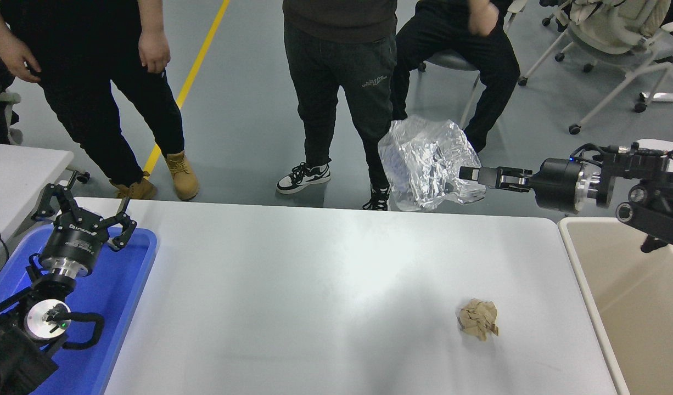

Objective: Clean the table surface

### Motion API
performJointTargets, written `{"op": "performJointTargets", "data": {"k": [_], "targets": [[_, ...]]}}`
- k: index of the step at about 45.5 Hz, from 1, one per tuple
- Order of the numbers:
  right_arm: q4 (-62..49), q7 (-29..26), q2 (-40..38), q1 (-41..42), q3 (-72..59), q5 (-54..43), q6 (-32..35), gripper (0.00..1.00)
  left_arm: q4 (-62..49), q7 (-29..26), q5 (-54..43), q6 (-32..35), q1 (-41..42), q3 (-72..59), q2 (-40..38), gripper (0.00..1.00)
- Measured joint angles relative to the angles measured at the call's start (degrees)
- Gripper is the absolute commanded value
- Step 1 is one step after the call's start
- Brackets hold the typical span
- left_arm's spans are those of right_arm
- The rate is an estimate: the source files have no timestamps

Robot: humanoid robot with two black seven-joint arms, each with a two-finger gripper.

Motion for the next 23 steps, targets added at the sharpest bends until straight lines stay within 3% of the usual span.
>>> {"op": "performJointTargets", "data": {"k": [11,23], "targets": [[-5.0,0.0,-3.8,2.2,5.2,0.2,4.9,0.00,0.0,0.0,0.0,0.0,0.0,0.0,0.0,1.00],[-18.0,-0.4,-4.9,1.6,8.2,2.4,8.8,0.00,0.0,0.0,0.0,0.0,0.0,0.0,0.0,1.00]]}}
